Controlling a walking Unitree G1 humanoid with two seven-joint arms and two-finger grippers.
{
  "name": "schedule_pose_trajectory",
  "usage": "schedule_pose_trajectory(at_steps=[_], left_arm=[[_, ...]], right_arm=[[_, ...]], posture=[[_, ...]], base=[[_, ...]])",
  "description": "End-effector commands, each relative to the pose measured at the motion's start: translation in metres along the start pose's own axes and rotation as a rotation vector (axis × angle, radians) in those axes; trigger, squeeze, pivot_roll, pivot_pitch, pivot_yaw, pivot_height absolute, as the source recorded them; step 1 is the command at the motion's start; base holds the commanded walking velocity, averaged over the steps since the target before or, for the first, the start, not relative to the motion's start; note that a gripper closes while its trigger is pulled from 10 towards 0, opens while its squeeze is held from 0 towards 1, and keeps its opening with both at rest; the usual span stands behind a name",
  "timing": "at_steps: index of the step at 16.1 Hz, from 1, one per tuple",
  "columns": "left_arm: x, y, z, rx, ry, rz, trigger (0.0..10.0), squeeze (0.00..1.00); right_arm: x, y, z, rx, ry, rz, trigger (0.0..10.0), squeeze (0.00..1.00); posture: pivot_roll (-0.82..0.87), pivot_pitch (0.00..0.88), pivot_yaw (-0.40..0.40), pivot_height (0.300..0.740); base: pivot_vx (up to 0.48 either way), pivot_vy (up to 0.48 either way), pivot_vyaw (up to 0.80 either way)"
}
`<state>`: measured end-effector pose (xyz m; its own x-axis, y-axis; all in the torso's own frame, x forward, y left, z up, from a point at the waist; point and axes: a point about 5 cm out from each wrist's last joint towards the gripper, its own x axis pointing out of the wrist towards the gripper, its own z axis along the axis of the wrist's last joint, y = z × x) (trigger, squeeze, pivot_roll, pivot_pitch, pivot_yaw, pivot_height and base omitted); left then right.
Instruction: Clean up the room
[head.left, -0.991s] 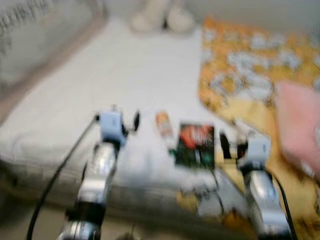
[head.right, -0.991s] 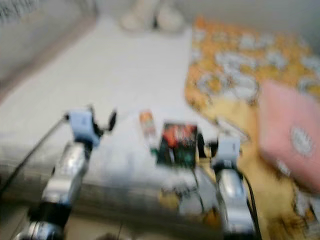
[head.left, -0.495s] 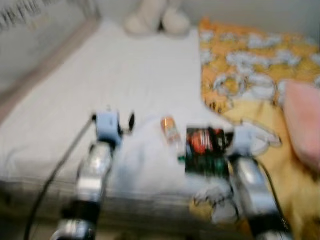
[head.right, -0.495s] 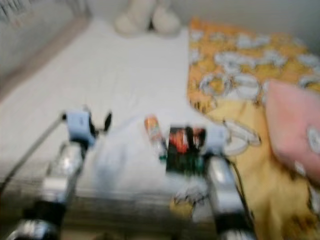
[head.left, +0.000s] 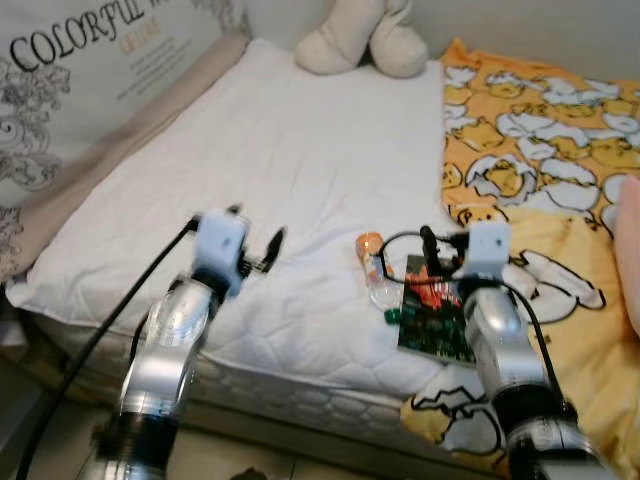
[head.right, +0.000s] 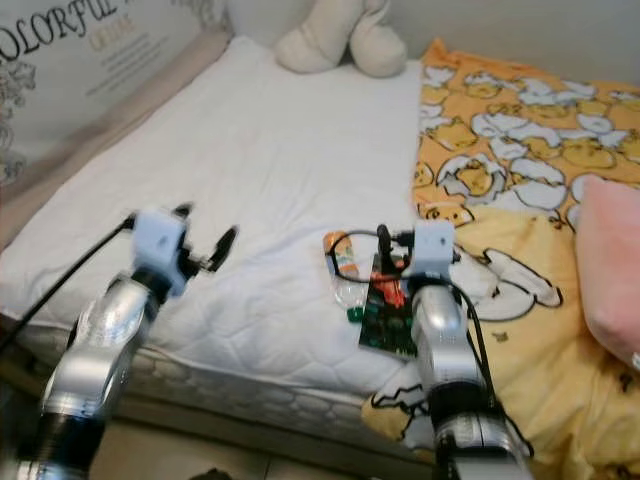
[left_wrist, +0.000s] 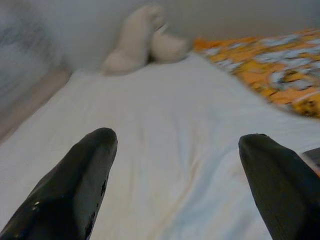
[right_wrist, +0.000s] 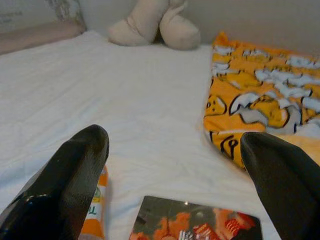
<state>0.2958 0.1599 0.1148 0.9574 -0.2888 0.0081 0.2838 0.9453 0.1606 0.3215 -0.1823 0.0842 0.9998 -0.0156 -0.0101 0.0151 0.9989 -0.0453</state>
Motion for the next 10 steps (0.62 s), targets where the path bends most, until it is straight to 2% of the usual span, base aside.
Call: schedule_pose_trajectory(at_steps=[1,2,3,4,5,6,7,8,9,10], left_arm=[[-0.006,0.002,0.006,-0.063,-0.039,0.046,10.0,0.0],[-0.011,-0.007,0.011,-0.079,-0.077,0.002,10.0,0.0],[-0.014,-0.018,0.016,-0.049,-0.112,-0.078,10.0,0.0],[-0.016,-0.03,0.024,0.006,-0.144,-0.189,10.0,0.0],[-0.019,-0.037,0.03,0.028,-0.144,-0.294,10.0,0.0],[-0.023,-0.038,0.032,0.028,-0.135,-0.334,10.0,0.0],[-0.035,-0.037,0.04,0.011,-0.09,-0.446,10.0,0.0],[-0.04,-0.036,0.043,0.0,-0.072,-0.48,10.0,0.0],[-0.048,-0.029,0.054,-0.077,-0.06,-0.492,10.0,0.0],[-0.055,-0.025,0.061,-0.109,-0.058,-0.496,10.0,0.0]], right_arm=[[-0.004,0.004,0.011,-0.01,-0.081,0.007,10.0,0.0],[-0.01,0.008,0.004,0.002,-0.063,0.025,10.0,0.0],[-0.013,0.01,-0.004,0.014,-0.029,0.032,10.0,0.0],[-0.01,0.01,-0.01,0.027,0.009,0.023,10.0,0.0],[-0.002,0.011,-0.011,0.037,0.036,0.023,10.0,0.0],[0.002,0.012,-0.009,0.043,0.04,0.024,10.0,0.0],[0.012,0.015,-0.006,0.057,0.071,0.036,10.0,0.0],[0.016,0.017,-0.006,0.068,0.084,0.038,10.0,0.0],[0.022,0.021,-0.007,0.095,0.118,0.048,10.0,0.0],[0.025,0.025,-0.008,0.11,0.141,0.06,10.0,0.0]], posture=[[0.15,0.0,-0.017,0.74],[0.15,0.0,-0.026,0.74],[0.16,0.0,-0.032,0.74],[0.18,0.0,-0.037,0.74],[0.2,0.0,-0.032,0.74],[0.21,0.002,-0.031,0.74],[0.26,0.047,-0.025,0.74],[0.27,0.054,-0.024,0.74],[0.3,0.095,-0.023,0.74],[0.32,0.115,-0.022,0.74]], base=[[0.0,0.0,0.0],[0.0,0.0,0.0],[0.0,0.0,0.0],[0.0,0.0,0.0],[0.0,0.0,0.0],[0.0,0.0,0.0],[0.0,0.0,0.0],[0.0,0.0,0.0],[0.0,0.0,0.0],[0.0,0.0,0.0]])
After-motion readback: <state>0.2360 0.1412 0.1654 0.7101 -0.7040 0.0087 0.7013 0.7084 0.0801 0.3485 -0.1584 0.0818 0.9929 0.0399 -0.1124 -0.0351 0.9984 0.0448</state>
